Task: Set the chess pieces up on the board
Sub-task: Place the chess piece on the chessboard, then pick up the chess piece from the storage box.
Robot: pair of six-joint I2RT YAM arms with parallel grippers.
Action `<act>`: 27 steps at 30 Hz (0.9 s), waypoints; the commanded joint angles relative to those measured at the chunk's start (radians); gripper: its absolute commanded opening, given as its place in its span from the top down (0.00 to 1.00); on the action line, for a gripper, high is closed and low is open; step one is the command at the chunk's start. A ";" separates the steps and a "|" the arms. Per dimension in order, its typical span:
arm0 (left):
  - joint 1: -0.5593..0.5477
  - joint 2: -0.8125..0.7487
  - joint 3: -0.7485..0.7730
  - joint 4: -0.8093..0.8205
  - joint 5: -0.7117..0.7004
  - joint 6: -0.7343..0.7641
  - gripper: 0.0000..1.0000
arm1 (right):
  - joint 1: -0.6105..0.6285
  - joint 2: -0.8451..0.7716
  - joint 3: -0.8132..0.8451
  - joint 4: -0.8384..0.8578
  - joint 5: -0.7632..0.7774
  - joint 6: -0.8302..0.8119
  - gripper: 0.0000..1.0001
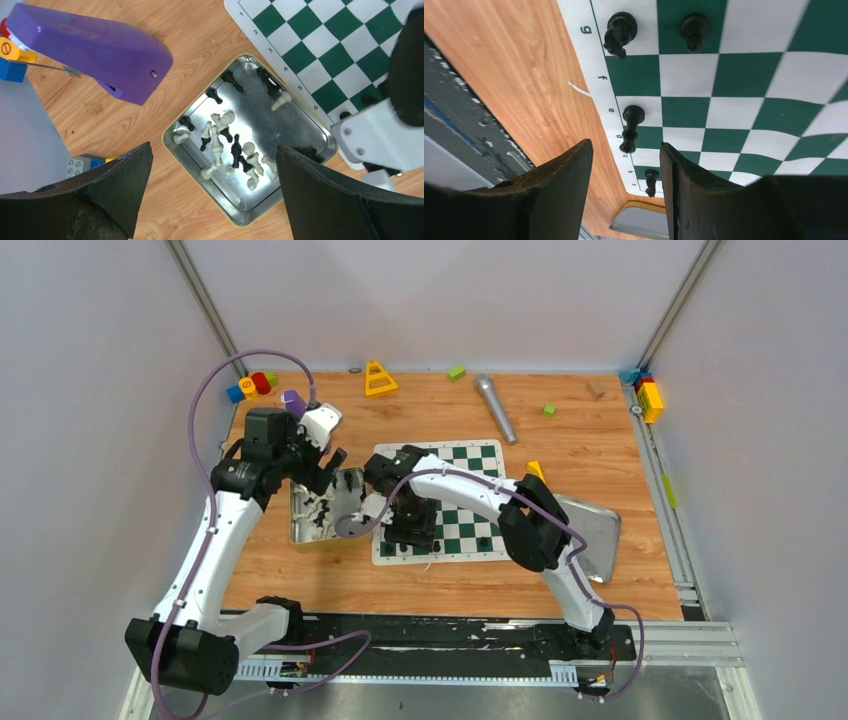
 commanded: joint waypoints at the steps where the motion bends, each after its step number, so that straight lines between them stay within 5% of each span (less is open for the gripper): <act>1: 0.007 0.014 -0.041 -0.028 0.040 0.127 0.00 | -0.084 -0.191 0.024 0.083 -0.192 0.053 0.47; 7: 0.007 0.085 -0.105 -0.086 -0.016 0.230 0.03 | -0.207 -0.371 -0.131 0.246 -0.337 0.081 0.47; 11: 0.011 0.176 -0.114 -0.117 -0.030 0.212 0.17 | -0.264 -0.430 -0.205 0.298 -0.369 0.086 0.49; 16: 0.047 0.248 -0.118 -0.134 0.006 0.248 0.35 | -0.312 -0.452 -0.281 0.334 -0.407 0.085 0.52; 27: 0.078 0.410 -0.123 -0.108 0.016 0.360 0.48 | -0.350 -0.445 -0.328 0.359 -0.431 0.071 0.53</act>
